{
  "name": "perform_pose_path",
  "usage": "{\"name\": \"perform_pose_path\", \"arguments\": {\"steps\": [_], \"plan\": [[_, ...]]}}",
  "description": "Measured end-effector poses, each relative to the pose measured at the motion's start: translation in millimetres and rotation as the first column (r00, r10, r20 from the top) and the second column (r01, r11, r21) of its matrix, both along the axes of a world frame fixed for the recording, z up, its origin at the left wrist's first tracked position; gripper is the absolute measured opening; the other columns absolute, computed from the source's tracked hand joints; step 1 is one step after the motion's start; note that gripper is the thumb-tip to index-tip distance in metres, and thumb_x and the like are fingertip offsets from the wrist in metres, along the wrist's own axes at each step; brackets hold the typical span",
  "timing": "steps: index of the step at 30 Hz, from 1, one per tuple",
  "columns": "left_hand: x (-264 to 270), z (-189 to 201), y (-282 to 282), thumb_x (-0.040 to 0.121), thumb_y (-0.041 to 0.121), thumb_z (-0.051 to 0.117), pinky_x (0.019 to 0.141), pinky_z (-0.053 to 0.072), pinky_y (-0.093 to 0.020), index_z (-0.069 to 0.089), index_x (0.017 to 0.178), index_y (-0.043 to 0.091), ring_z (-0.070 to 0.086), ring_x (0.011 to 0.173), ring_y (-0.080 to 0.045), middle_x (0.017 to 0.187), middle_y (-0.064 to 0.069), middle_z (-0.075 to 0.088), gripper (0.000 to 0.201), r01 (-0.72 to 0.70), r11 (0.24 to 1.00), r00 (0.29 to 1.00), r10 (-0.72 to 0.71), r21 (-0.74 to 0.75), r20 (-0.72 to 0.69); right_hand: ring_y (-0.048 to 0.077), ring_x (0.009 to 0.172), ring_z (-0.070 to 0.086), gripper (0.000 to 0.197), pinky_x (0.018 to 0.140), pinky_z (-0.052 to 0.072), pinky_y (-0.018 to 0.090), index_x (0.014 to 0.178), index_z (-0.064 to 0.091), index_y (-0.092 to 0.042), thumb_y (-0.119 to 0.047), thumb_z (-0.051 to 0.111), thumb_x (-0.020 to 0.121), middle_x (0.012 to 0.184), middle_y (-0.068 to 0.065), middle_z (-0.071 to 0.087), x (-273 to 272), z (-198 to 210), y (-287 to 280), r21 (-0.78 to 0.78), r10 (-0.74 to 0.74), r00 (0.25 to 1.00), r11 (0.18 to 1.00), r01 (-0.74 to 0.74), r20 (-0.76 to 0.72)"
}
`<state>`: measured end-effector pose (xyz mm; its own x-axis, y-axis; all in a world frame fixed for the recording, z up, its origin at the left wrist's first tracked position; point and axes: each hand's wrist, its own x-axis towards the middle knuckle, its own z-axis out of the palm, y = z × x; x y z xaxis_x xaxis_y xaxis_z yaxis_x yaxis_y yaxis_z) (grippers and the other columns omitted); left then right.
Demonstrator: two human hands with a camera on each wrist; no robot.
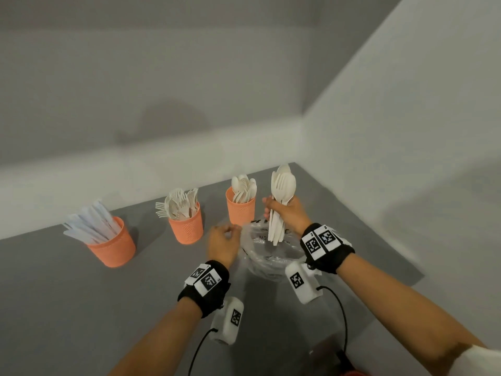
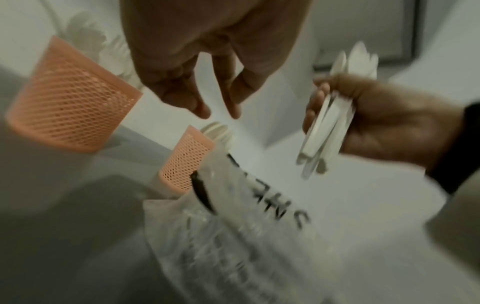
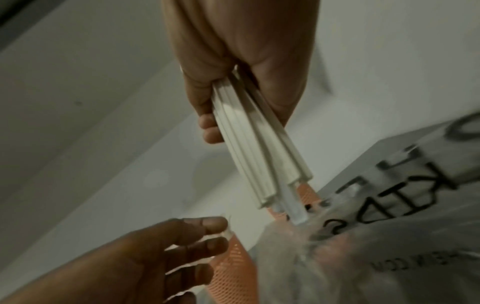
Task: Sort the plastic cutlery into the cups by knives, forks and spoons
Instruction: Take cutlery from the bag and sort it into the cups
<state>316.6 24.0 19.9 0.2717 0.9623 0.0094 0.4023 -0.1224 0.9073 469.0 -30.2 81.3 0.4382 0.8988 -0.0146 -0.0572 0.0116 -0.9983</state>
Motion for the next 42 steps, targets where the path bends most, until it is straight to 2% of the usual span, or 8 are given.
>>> {"name": "perform_pose_path", "arguments": {"steps": [5, 12, 20, 24, 29, 34, 37, 42], "plan": [[-34.6, 18.5, -9.4, 0.100, 0.022, 0.031, 0.065, 0.052, -0.026, 0.057, 0.089, 0.000, 0.064, 0.070, -0.019, 0.082, -0.015, 0.062, 0.035, 0.220, 0.697, 0.794, 0.278, -0.682, 0.540, 0.009, 0.043, 0.054, 0.018, 0.049, 0.051, 0.022, 0.073, 0.056, -0.010, 0.000, 0.059, 0.087, 0.048, -0.002, 0.056, -48.6, 6.7, 20.3, 0.092, 0.029, 0.988, 0.996, -0.015, -0.153], [-68.8, 30.9, -5.6, 0.100, 0.037, 0.025, 0.067, 0.059, -0.038, 0.051, 0.118, -0.003, 0.071, 0.078, -0.029, 0.091, -0.020, 0.070, 0.050, 0.428, 0.575, 0.543, 0.453, -0.697, 0.707, 0.004, 0.045, 0.059, 0.018, 0.052, 0.050, 0.018, 0.070, 0.059, -0.010, 0.002, 0.063, 0.083, 0.058, 0.003, 0.060, -121.9, -8.8, 42.8, 0.068, 0.101, 0.991, 0.993, -0.096, -0.082], [-111.9, 34.7, -0.3, 0.089, 0.054, 0.038, 0.076, 0.040, -0.031, 0.057, 0.080, 0.014, 0.051, 0.071, -0.014, 0.071, 0.001, 0.056, 0.045, 0.255, 0.771, 0.842, 0.120, -0.584, 0.526, 0.007, 0.030, 0.037, 0.024, 0.036, 0.034, 0.017, 0.065, 0.051, -0.012, -0.003, 0.056, 0.087, 0.035, -0.006, 0.042, -151.1, -36.1, 61.4, -0.102, 0.245, 0.938, 0.956, -0.276, -0.244], [-118.3, 39.2, 10.0, 0.062, 0.047, 0.069, 0.069, 0.047, -0.027, 0.058, 0.091, 0.015, 0.056, 0.055, -0.009, 0.066, 0.000, 0.058, 0.044, 0.297, 0.855, 0.876, -0.068, -0.425, 0.477, 0.003, 0.024, 0.033, 0.022, 0.031, 0.030, 0.013, 0.075, 0.050, -0.014, -0.006, 0.042, 0.094, 0.031, -0.008, 0.036, -156.7, -35.9, 50.0, -0.167, 0.501, 0.772, 0.786, -0.595, -0.391], [-118.1, 44.4, 9.8, 0.083, 0.019, 0.064, 0.049, 0.050, -0.019, 0.063, 0.088, 0.005, 0.061, 0.053, -0.008, 0.080, -0.006, 0.063, 0.015, 0.310, 0.848, 0.860, -0.057, -0.431, 0.507, 0.002, 0.029, 0.037, 0.056, 0.036, 0.035, 0.015, 0.041, 0.055, -0.021, -0.001, 0.044, 0.092, 0.034, -0.008, 0.039, -162.7, -34.7, 37.9, -0.236, 0.689, 0.625, 0.581, -0.779, -0.368], [-108.9, 40.9, 8.7, 0.080, 0.004, 0.063, 0.070, 0.053, -0.028, 0.065, 0.068, 0.008, 0.064, 0.061, -0.013, 0.062, -0.001, 0.068, 0.013, 0.034, 0.950, 0.943, 0.072, -0.309, 0.324, 0.010, 0.050, 0.058, 0.013, 0.050, 0.051, 0.017, 0.080, 0.059, -0.002, 0.008, 0.052, 0.086, 0.055, 0.004, 0.061, -160.0, -32.7, 36.3, -0.331, 0.696, 0.712, 0.652, -0.683, -0.097], [-98.4, 43.3, 9.2, 0.077, 0.001, 0.065, 0.050, 0.050, -0.021, 0.059, 0.068, 0.009, 0.060, 0.055, -0.014, 0.061, -0.003, 0.064, 0.013, -0.164, 0.940, 0.907, 0.263, -0.300, 0.329, 0.013, 0.066, 0.058, 0.036, 0.054, 0.052, 0.017, 0.108, 0.054, -0.003, 0.017, 0.052, 0.079, 0.084, 0.016, 0.062, -167.7, -37.4, 39.9, -0.267, 0.539, 0.841, 0.819, -0.508, 0.052], [-92.3, 48.1, 15.2, 0.075, 0.026, 0.074, 0.071, 0.052, -0.028, 0.058, 0.104, 0.003, 0.063, 0.087, -0.024, 0.098, -0.014, 0.066, 0.040, -0.061, 0.949, 0.961, 0.140, -0.308, 0.239, 0.008, 0.029, 0.033, 0.017, 0.033, 0.030, 0.016, 0.083, 0.047, -0.005, -0.004, 0.034, 0.094, 0.047, 0.005, 0.033, -176.3, -43.2, 42.9, -0.286, 0.341, 0.937, 0.892, -0.349, -0.079]]}}
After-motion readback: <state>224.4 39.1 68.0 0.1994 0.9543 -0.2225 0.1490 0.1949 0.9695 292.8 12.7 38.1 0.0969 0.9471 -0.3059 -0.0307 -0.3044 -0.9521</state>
